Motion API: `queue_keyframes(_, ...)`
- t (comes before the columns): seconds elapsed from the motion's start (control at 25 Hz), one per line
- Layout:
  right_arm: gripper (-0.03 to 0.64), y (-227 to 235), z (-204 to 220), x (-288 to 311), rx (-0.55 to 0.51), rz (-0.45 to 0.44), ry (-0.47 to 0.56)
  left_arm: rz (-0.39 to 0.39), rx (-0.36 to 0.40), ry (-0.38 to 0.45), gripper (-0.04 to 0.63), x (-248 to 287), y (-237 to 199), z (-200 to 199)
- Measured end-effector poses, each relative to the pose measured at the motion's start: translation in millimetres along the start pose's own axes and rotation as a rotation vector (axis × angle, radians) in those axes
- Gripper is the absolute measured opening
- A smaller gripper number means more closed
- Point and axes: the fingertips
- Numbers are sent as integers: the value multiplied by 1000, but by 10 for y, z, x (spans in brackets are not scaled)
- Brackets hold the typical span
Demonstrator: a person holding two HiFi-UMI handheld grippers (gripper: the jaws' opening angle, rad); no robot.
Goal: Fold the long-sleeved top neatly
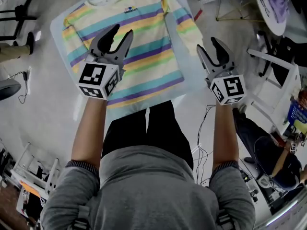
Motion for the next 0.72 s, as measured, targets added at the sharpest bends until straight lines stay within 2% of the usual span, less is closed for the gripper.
queue_keyframes(0.12,228,-132,279,-113,-40,-23,-33,50,-5,-23,184,179,296,186)
queue_keyframes(0.24,187,-265,566,-197,-77,-58,-68,88,-20,-36,184,299,607,385)
queue_keyframes(0.36,194,-307,800,-242,-100,-74,-99,114,-15,-62,183,418,892,605)
queue_keyframes(0.56,201,-255,990,-187,-106,-67,-88,100,-16,-86,176,575,1184,905)
queue_keyframes(0.72,213,-177,1107,-100,-107,-50,-94,63,-27,-70,170,697,1290,1025)
Point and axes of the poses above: the fingertips, and each gripper's own axes: x forward along the fingers, y to its right, z out of its underside, and after that the axes turned 15 degrees about z, right-handed
